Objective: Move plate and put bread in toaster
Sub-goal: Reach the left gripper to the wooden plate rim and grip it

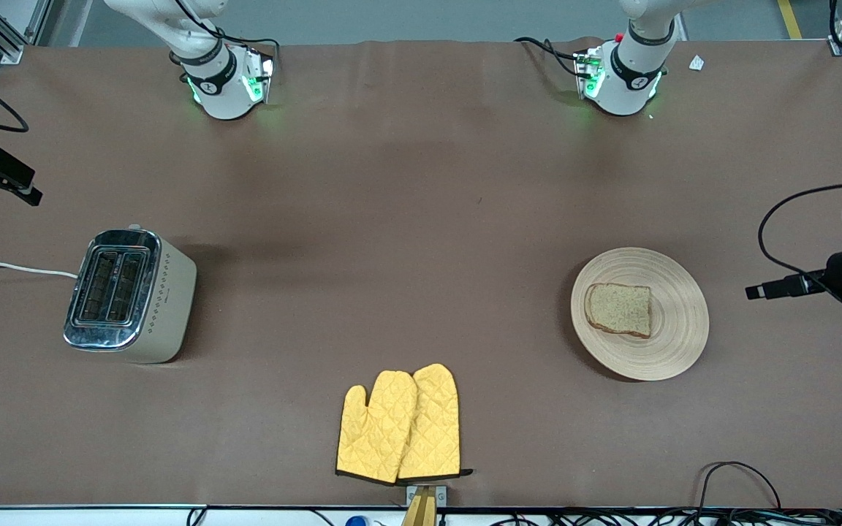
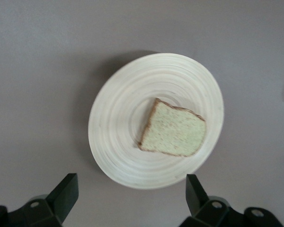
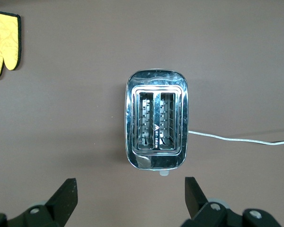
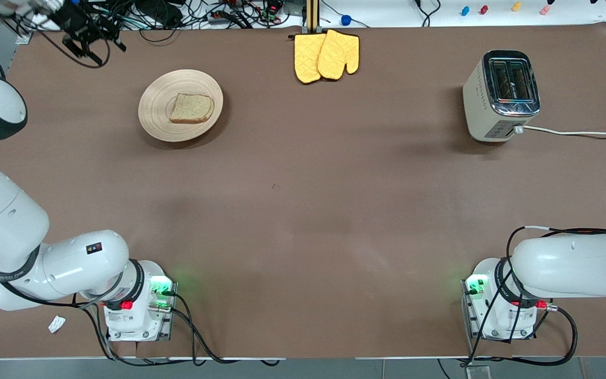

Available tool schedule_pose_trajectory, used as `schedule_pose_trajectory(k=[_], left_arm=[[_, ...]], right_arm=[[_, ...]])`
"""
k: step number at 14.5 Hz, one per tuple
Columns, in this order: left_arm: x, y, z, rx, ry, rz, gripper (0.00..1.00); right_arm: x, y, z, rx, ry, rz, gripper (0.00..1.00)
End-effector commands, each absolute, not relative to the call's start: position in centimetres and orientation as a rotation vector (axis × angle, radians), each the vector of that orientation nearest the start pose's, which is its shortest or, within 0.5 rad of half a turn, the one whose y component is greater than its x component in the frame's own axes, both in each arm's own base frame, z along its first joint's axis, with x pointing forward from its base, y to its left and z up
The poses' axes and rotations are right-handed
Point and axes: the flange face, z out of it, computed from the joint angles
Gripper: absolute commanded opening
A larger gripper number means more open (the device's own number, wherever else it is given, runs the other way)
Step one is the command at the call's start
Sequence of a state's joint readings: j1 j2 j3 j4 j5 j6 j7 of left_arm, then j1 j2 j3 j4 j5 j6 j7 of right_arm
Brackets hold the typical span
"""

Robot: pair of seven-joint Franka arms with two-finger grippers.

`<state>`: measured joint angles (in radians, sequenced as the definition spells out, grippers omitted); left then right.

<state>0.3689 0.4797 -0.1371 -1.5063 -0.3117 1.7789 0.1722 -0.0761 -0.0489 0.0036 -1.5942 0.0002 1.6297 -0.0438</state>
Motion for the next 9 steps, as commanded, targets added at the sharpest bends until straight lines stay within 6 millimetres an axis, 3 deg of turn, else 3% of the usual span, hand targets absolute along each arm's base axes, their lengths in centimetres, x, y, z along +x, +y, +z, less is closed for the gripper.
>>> schedule_pose_trajectory(k=[1,3,6,9], left_arm=[[66.2,18.7,32.0,-3.661,-0.124,0.088,1.0],[65.6,20.6,27.9,-3.753,-0.119,0.064,1.0],[65.2,21.1,23.7,-3.847,-0.097,0.049,1.0],[64.9,20.7,19.9,-3.932,-0.035,0.011,0.87]], right_arm=[[53.7,-3.8,64.7,-3.15,0.067,-0.13,1.0],[53.6,-3.9,64.6,-3.15,0.07,-0.12,1.0],[53.6,-3.9,64.7,-3.15,0.07,-0.12,1.0],[53.6,-3.8,64.6,-3.148,0.07,-0.115,1.0]])
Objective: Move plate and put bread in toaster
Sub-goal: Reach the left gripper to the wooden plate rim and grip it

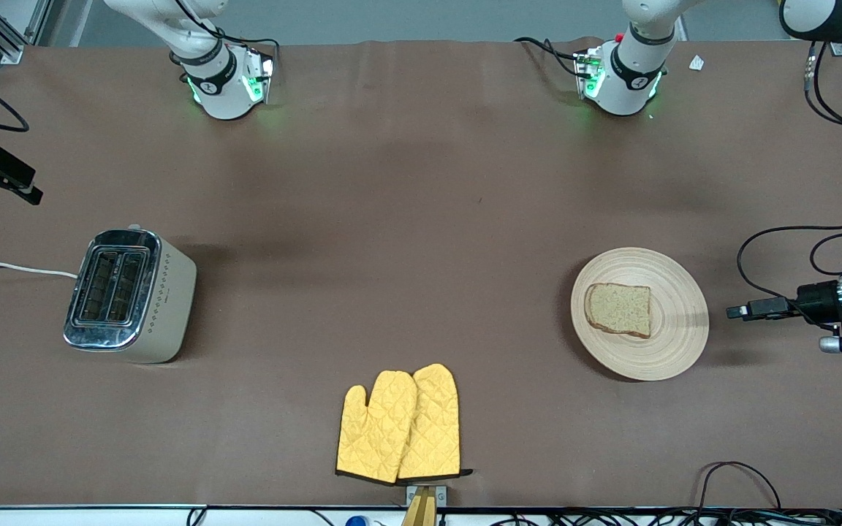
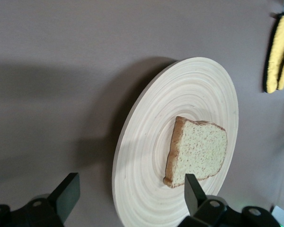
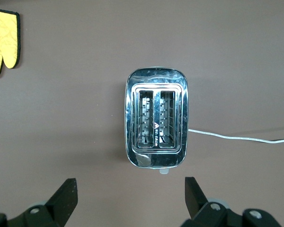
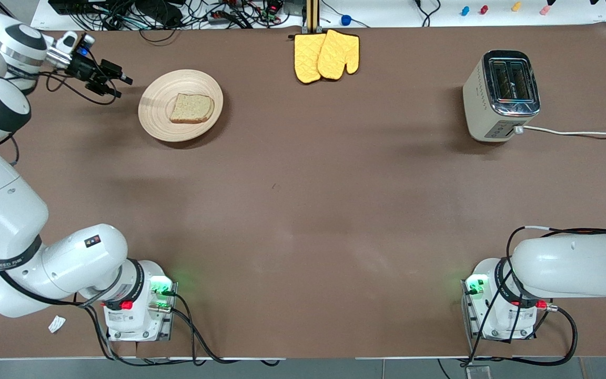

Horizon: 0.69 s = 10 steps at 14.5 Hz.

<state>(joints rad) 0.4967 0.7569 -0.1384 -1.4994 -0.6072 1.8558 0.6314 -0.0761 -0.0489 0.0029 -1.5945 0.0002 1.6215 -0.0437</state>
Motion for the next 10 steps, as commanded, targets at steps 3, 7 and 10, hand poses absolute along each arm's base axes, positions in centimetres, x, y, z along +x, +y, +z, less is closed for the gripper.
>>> schedule_pose_trajectory(k=[3,7,10], left_arm=[[64.7,20.3,17.6,2.315,0.04,-0.023,0.71],[64.5,19.8,16.1,2.289,0.059,-0.037,0.58],[64.5,19.5,15.7,2.267,0.075,-0.03,0.45]], right_arm=[[53.6,-3.8,64.7,-3.148,0.07,-0.118,1.0],[53.5,-3.9,64.6,-3.149,0.072,-0.113,1.0],[53.5,-3.9,64.6,-3.149,0.072,-0.113,1.0]])
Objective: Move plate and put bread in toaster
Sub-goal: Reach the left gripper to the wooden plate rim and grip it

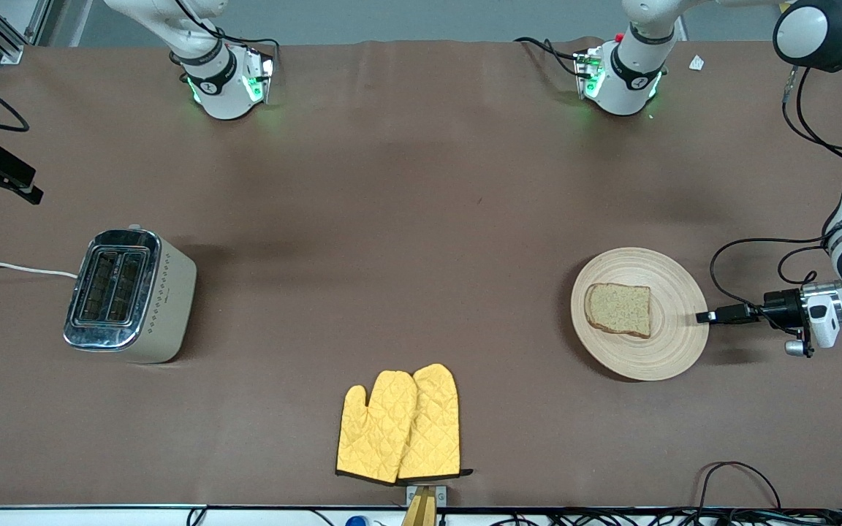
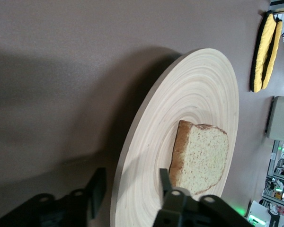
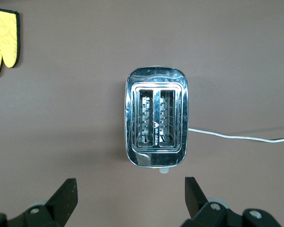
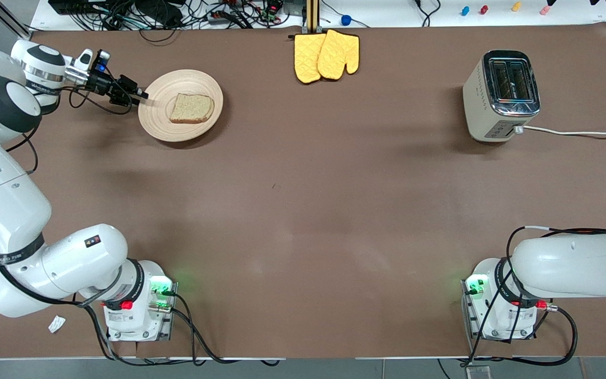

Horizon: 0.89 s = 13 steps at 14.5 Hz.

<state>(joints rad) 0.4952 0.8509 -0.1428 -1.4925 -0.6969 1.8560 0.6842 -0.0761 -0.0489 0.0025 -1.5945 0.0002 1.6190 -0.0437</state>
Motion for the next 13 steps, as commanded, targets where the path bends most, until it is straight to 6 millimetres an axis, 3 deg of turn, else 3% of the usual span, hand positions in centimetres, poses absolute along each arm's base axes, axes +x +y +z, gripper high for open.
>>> schedule_pose_trajectory(k=[1,7,13], left_arm=[[64.5,19.5,15.6,2.266,0.07,-0.031,0.4],[64.8,18.4,16.0,2.256,-0.028,-0.006,0.07],[67.1,11.2,19.4,2.155,-0.246,0.03,0.01]], right_arm=[[53.5,-3.9,64.6,-3.149,0.072,-0.113,1.0],[53.5,-3.9,64.6,-3.149,0.072,-0.113,1.0],[53.5,-3.9,64.6,-3.149,0.072,-0.113,1.0]])
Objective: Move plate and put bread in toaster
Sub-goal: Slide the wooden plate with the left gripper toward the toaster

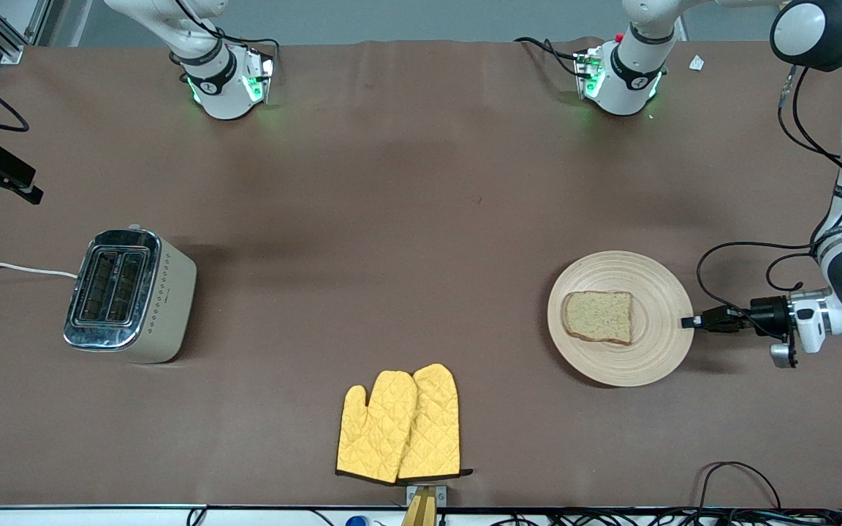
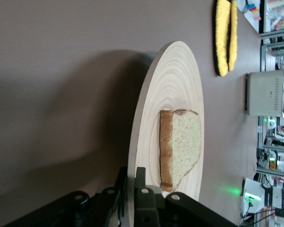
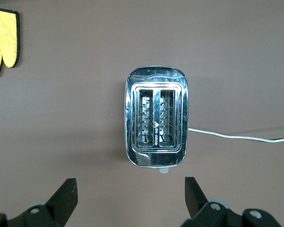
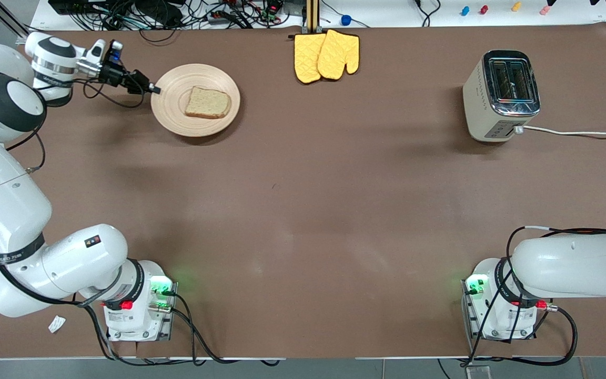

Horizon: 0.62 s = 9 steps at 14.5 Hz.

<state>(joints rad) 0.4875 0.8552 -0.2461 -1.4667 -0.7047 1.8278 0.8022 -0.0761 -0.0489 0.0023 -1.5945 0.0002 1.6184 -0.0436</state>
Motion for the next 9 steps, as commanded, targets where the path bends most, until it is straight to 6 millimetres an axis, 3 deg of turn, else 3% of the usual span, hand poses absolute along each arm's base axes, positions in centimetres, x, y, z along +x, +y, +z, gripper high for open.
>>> schedule_pose_trajectory(k=[1,6,9], left_arm=[[67.5,9.4,20.2,2.132,-0.276,0.033,0.01],[68.3,0.1,21.8,2.05,-0.401,-0.008,0.01],[68.2,-7.1,22.3,2.027,-0.459,-0.051,0.01]], right_arm=[[53.5,-3.9,64.6,-3.149,0.072,-0.113,1.0],[53.5,-4.1,64.6,-3.148,0.077,-0.113,1.0],[53.5,-4.1,64.6,-3.148,0.077,-0.113,1.0]])
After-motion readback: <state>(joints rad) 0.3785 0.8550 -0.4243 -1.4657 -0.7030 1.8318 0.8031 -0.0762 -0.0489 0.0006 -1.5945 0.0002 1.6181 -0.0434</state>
